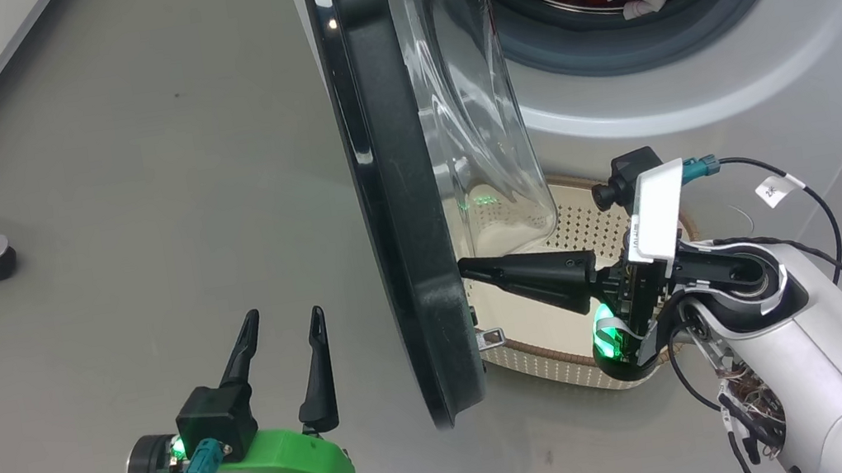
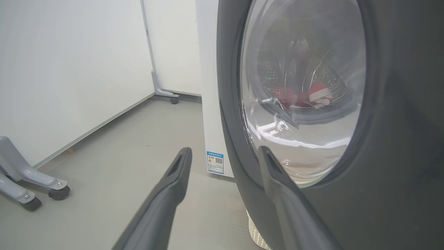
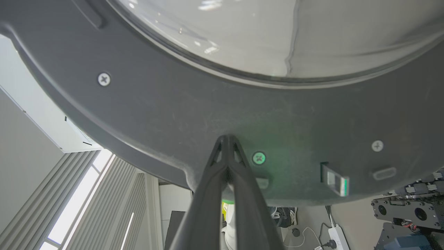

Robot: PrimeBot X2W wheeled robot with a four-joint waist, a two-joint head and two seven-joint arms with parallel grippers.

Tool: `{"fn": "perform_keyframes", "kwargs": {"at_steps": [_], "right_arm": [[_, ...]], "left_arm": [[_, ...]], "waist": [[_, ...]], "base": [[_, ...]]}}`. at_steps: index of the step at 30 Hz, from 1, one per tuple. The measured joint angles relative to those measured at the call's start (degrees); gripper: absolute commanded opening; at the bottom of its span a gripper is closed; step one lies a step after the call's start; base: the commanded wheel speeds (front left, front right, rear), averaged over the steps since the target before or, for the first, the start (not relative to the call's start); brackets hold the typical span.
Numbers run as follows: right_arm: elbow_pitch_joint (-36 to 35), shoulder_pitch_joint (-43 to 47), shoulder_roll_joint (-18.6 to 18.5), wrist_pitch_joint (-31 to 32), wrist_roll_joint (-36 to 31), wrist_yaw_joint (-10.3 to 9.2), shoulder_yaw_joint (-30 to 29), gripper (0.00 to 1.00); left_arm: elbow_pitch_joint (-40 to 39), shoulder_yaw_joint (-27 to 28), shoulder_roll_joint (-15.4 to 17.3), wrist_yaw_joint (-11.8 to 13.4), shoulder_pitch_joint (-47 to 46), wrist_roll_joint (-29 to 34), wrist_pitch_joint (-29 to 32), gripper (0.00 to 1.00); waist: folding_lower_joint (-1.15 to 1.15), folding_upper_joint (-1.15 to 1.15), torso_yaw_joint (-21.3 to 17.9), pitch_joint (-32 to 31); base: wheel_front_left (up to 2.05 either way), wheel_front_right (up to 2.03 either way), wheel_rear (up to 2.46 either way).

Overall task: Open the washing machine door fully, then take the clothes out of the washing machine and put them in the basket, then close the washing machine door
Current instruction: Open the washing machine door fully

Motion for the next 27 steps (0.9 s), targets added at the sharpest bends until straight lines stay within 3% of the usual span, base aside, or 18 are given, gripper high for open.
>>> {"fn": "perform_keyframes", "kwargs": {"at_steps": [15,27], "right_arm": [[-1.99,1.43,0.05,-4.11,3.59,0.04,4.44,0.00],[-3.63,4.21,0.31,-10.01,4.45,1.82,-0.07,0.00]], "left_arm": [[-0.14,-0.22,0.00,0.00,0.51,0.00,0.00,1.00],[-0.43,0.31,0.00,0.01,0.63,0.00,0.00,1.00]], "waist": [[0.00,0.00,1.05,-0.69],[0.00,0.00,0.36,-0.88]], "base": [[0.00,0.00,0.00],[0.00,0.00,0.00]]}}
